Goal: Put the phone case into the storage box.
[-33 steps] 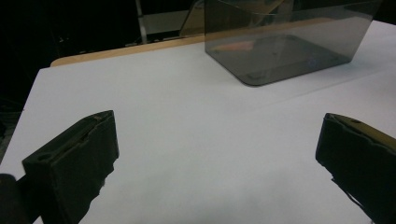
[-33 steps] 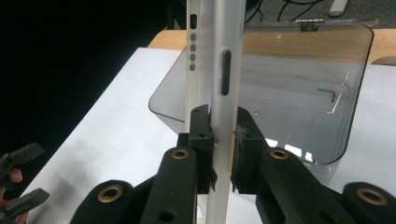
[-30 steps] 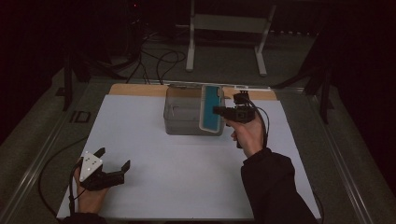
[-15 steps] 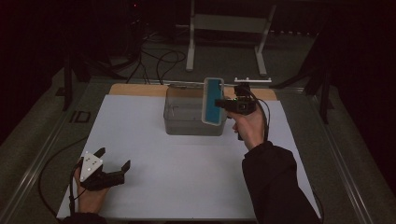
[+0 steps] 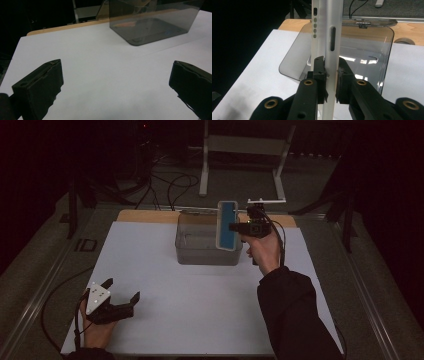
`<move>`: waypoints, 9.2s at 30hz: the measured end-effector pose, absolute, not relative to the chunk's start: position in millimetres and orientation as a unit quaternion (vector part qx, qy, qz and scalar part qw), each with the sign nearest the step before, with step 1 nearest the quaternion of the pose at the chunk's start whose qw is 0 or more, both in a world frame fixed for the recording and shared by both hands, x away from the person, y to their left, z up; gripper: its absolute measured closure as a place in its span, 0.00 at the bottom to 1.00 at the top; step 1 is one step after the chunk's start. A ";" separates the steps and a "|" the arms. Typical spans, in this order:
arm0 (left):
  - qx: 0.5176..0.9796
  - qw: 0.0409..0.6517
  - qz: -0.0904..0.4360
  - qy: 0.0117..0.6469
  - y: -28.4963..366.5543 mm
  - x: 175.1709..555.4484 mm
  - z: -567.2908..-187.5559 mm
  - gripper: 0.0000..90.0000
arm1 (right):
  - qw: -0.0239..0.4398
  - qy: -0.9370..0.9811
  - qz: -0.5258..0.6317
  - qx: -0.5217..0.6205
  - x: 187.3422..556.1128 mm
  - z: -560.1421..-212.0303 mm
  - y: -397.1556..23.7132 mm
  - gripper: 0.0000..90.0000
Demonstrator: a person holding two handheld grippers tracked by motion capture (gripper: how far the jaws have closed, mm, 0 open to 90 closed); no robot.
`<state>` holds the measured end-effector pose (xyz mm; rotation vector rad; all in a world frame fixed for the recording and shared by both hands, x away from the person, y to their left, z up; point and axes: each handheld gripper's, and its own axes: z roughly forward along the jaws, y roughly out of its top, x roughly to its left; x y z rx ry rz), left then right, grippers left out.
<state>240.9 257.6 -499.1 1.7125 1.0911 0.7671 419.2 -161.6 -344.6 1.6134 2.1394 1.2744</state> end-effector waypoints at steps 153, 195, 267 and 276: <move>0.697 0.470 0.312 0.442 256.0 239.6 -498.8 0.00 | 0.123 0.715 0.255 0.640 492.8 -395.9 -154.8 0.90; 0.695 0.472 0.314 0.442 256.6 239.2 -498.4 0.00 | 0.124 0.719 0.235 0.642 499.9 -407.6 -149.7 0.90; 0.693 0.473 0.314 0.444 257.6 238.6 -498.0 0.00 | 0.112 0.721 0.209 0.651 505.3 -432.9 -142.6 0.89; 0.693 0.473 0.314 0.444 257.9 238.6 -497.9 0.00 | 0.114 0.717 0.207 0.656 506.7 -435.7 -141.2 0.89</move>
